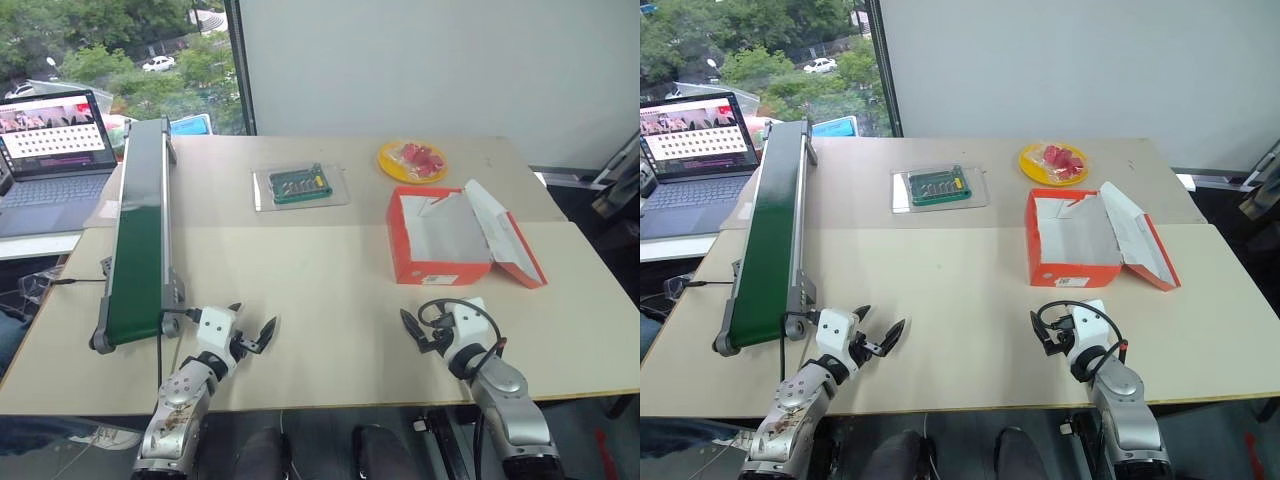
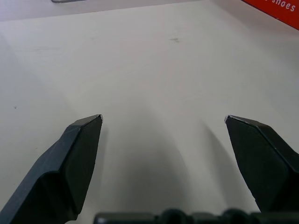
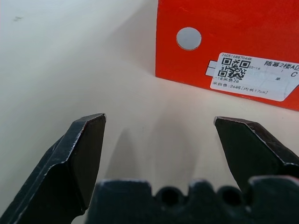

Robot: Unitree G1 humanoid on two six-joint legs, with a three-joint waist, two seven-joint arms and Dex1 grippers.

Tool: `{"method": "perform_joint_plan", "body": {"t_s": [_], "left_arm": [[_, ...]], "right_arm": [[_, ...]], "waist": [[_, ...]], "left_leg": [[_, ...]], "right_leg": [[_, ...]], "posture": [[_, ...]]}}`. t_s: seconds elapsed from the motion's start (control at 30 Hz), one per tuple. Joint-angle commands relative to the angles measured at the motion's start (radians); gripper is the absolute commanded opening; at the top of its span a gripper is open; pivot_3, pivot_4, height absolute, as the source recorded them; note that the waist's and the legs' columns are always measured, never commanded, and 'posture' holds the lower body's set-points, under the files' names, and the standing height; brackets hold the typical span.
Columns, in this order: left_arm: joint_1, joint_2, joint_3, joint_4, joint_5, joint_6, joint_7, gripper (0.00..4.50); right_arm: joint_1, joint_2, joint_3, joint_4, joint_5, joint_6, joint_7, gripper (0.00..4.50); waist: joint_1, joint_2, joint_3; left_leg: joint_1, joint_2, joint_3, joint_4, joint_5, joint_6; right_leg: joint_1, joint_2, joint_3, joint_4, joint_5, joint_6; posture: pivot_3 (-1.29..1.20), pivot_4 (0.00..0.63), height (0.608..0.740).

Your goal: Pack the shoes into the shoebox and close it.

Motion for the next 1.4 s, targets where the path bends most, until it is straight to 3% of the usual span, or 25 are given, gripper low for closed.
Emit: {"method": "perform_joint_plan", "body": {"t_s": [0.03, 0.23, 0.47, 0.77, 0.97, 1.13, 1.4], "left_arm": [[-0.013, 0.009, -0.017, -0.023, 0.003, -0.026, -0.027, 4.5], [-0.095, 0.05, -0.004, 0.041, -0.033, -0.043, -0.124, 4.5], [-0.414, 0.103, 0.029, 0.087, -0.086, 0.02, -0.174, 4.5], [-0.592, 0.075, 0.094, -0.04, -0.047, 0.161, 0.059, 4.5], [-0.642, 0.118, 0.106, -0.199, 0.015, 0.37, 0.187, 4.5], [-0.653, 0.107, 0.181, -0.301, -0.021, 0.578, 0.271, 4.5], [-0.53, 0.083, 0.317, -0.517, -0.019, 0.821, 0.388, 4.5]], "right_arm": [[0.005, -0.005, -0.036, -0.049, 0.005, -0.024, -0.007, 4.38], [0.017, -0.014, -0.073, -0.149, 0.021, 0.029, -0.035, 4.38], [-0.146, -0.04, -0.097, -0.345, 0.084, 0.243, -0.071, 4.38], [-0.413, -0.042, -0.034, -0.358, 0.14, 0.421, -0.025, 4.38], [-0.556, -0.026, 0.02, -0.27, 0.191, 0.448, 0.071, 4.38], [-0.635, -0.015, 0.055, -0.157, 0.18, 0.404, 0.13, 4.38], [-0.731, 0.021, 0.094, -0.034, 0.189, 0.363, 0.225, 4.38]], "waist": [[0.0, 0.0, 0.0], [0.003, 0.0, 0.0], [0.001, 0.0, 0.0], [-0.002, 0.0, 0.0], [-0.002, -0.001, 0.0], [0.001, -0.001, 0.0], [-0.005, -0.001, 0.001]], "left_leg": [[0.0, 0.0, 0.0, 0.0, 0.0, 0.0], [0.0, 0.0, 0.0, 0.0, 0.0, 0.0], [0.0, -0.001, -0.001, 0.002, 0.001, -0.001], [-0.003, -0.003, -0.001, 0.001, 0.001, -0.001], [-0.002, -0.003, -0.002, 0.001, 0.001, -0.001], [-0.004, -0.003, -0.002, 0.001, 0.001, -0.001], [-0.003, -0.002, -0.002, -0.001, 0.002, -0.003]], "right_leg": [[0.0, 0.0, 0.0, 0.0, 0.0, 0.0], [0.0, 0.0, 0.0, 0.0, 0.0, 0.0], [-0.001, 0.0, 0.0, 0.004, 0.0, 0.0], [-0.003, 0.001, 0.0, 0.004, -0.001, 0.002], [-0.001, 0.001, -0.001, 0.005, -0.001, 0.003], [-0.002, 0.001, -0.001, 0.005, -0.001, 0.003], [-0.003, 0.002, -0.002, 0.007, -0.001, 0.003]], "posture": [[0.0, 0.15, 0.74], [0.0, 0.15, 0.74], [0.0, 0.15, 0.74], [0.0, 0.15, 0.74], [0.0, 0.15, 0.74], [0.0, 0.15, 0.74], [0.0, 0.15, 0.74]]}}
